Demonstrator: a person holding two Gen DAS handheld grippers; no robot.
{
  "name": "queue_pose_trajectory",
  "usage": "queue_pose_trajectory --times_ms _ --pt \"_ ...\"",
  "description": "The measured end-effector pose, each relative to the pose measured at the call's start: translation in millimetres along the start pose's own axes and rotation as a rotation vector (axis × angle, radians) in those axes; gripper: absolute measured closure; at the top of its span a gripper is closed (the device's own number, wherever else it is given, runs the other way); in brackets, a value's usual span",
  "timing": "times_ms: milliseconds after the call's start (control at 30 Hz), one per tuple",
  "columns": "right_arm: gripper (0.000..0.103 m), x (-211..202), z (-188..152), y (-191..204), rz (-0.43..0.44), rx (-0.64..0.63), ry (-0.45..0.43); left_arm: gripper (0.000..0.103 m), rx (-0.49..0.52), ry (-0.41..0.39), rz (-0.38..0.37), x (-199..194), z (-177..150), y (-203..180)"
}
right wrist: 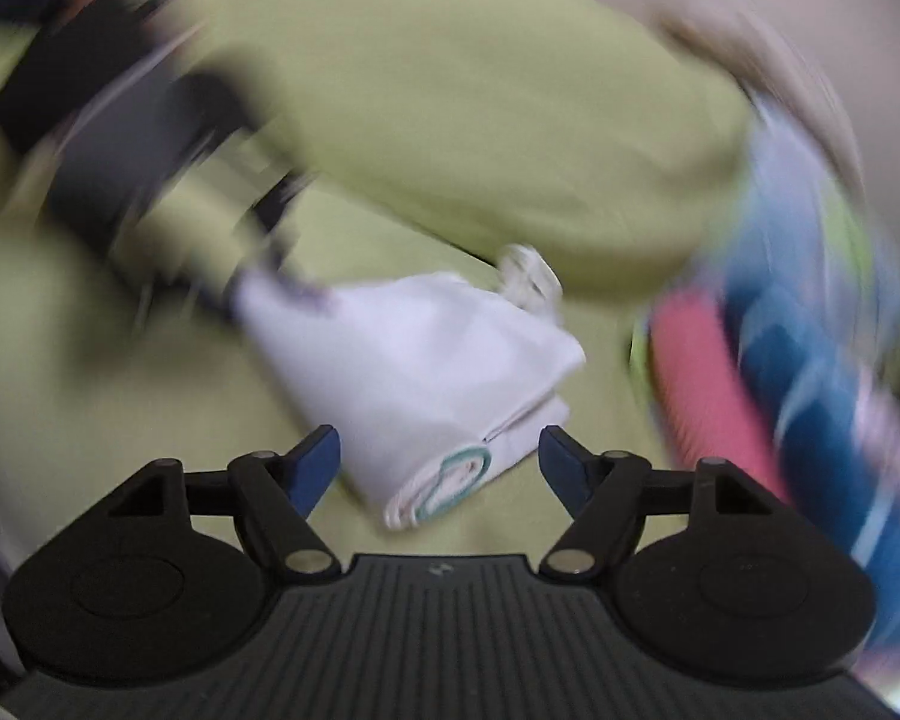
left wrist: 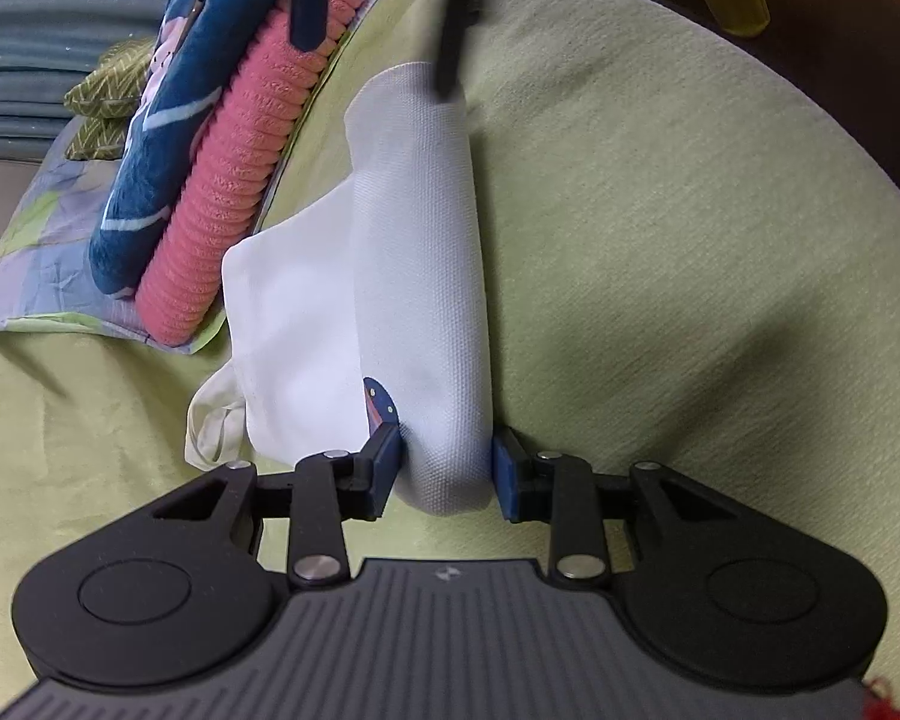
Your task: Fold shopping bag
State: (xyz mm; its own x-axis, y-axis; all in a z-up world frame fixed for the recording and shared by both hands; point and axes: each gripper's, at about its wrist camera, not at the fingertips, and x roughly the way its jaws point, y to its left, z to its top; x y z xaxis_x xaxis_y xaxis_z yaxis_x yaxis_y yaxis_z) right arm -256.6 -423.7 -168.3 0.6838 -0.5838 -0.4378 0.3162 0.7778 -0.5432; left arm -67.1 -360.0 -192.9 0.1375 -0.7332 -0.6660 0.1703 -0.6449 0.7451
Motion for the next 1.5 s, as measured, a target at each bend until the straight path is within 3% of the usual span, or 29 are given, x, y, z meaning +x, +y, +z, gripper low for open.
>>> queue_pose_trajectory --times_ms 100,200,233,267,300,433,600,700,867,1000,1067,1133,1267,1333,1433,1500 --pt "0.034 11.5 -14.3 22.8 -0.051 -0.265 -0.028 0.066 -0.007 -0.006 -0.012 -0.9 -1.1 2.6" --pt "0.042 27.1 -15.2 16.0 -0.011 -0.267 -0.041 0.066 -0.02 -0.014 -0.026 -0.5 -2.6 6.7" --pt "0.052 32.3 -15.5 13.7 0.002 -0.267 -0.046 0.065 -0.026 -0.017 -0.03 0.0 -3.2 8.5" --pt "0.052 37.5 -15.9 11.4 0.015 -0.267 -0.05 0.065 -0.037 -0.021 -0.034 0.5 -3.8 10.3" --pt "0.051 42.3 -14.9 8.2 0.034 -0.253 -0.05 0.065 -0.053 -0.027 -0.037 1.0 -4.6 12.1" --pt "0.053 51.7 4.4 -20.7 0.18 -0.003 0.022 0.064 -0.147 -0.056 -0.048 2.0 -8.2 21.6" --pt "0.054 43.2 14.6 -23.8 0.234 0.085 0.071 0.061 -0.283 -0.049 -0.097 -8.6 -5.6 31.1" --pt "0.054 23.9 14.5 -20.7 0.279 0.116 0.082 0.06 -0.343 -0.063 -0.163 -30.3 -4.1 26.1" --pt "0.054 -13.1 12.6 -11.1 0.366 0.167 0.08 0.058 -0.328 -0.098 -0.195 -71.9 0.6 -4.3" --pt "0.054 -19.3 12.6 -7.5 0.362 0.172 0.082 0.057 -0.237 -0.058 -0.116 -71.3 7.1 -14.9" --pt "0.054 -18.5 13.5 -11.1 0.373 0.189 0.086 0.057 -0.108 -0.022 -0.039 -62.8 7.7 -25.6" --pt "0.054 -14.0 13.6 -14.2 0.382 0.201 0.086 0.057 -0.026 -0.019 -0.017 -56.3 6.9 -31.6" --pt "0.054 -6.0 14.1 -20.7 0.395 0.229 0.081 0.058 -0.025 -0.044 -0.026 -47.6 5.1 -29.4" --pt "0.054 -5.1 14.8 -15.7 0.357 0.194 0.073 0.059 -0.054 -0.049 -0.052 -44.1 3.2 -24.3" --pt "0.052 -20.3 18.3 16.4 0.188 -0.023 0.0 0.06 -0.098 -0.054 -0.099 -42.5 0.5 -14.1" --pt "0.057 -24.6 15.4 33.2 0.135 -0.125 -0.037 0.06 -0.121 -0.059 -0.123 -41.1 -1.2 -8.5"
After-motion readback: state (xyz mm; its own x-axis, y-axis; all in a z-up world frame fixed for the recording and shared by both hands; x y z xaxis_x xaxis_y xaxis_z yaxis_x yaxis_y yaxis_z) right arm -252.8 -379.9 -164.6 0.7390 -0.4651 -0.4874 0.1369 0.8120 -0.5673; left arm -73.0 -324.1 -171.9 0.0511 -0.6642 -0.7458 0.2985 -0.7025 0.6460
